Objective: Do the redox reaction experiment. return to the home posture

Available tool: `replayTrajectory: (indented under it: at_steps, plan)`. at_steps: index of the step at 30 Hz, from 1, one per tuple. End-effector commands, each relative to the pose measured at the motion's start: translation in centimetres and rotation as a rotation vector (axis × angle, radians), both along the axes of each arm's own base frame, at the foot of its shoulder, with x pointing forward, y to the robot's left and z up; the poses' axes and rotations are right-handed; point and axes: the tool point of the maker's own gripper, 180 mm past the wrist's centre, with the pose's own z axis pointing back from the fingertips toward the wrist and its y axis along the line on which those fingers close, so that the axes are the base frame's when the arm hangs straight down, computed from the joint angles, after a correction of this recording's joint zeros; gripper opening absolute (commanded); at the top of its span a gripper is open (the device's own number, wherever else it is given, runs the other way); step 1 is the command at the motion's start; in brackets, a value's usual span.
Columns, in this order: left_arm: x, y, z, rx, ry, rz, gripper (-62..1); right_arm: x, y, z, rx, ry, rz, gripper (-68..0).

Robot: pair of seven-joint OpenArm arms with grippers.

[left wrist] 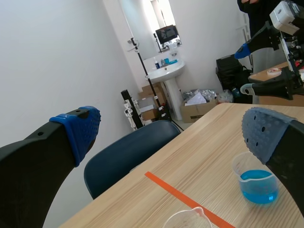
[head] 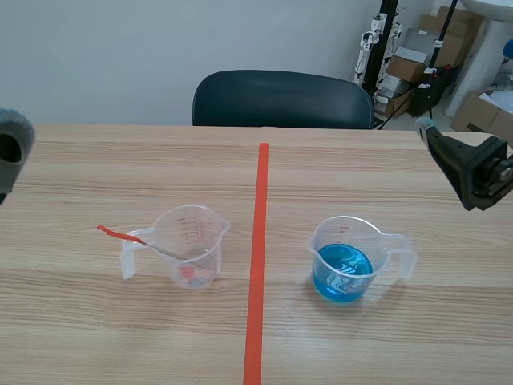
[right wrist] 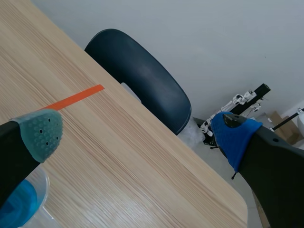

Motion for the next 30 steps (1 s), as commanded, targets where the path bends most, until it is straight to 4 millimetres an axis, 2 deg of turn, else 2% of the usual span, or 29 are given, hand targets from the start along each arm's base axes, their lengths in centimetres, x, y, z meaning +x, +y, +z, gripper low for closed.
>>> replayTrajectory:
  at_steps: [1,5,11,18,23,30]
  plan:
    - [-0.1,0.1,0.3,-0.026,0.0,0.013,1.4,-0.3,0.5,0.6,-0.004,-0.019,0.006,0.4]
    - [0.3,0.4,-0.4,-0.013,0.029,0.055,1.4,-1.8,2.1,0.2,-0.009,-0.014,0.015,0.4]
    - [0.4,0.6,-0.3,-0.016,0.02,0.075,1.4,-3.7,3.8,0.2,-0.009,-0.008,0.03,0.4]
    - [0.5,1.0,-0.1,-0.031,0.013,0.102,1.4,-6.1,5.8,0.6,-0.021,0.004,0.131,0.4]
    - [0.4,0.8,-0.2,-0.035,0.027,0.086,1.4,-6.7,6.0,1.2,-0.019,-0.017,0.168,0.4]
    - [1.4,-0.5,-4.1,0.067,0.224,0.059,1.4,-6.6,6.2,1.5,-0.015,0.001,0.208,0.4]
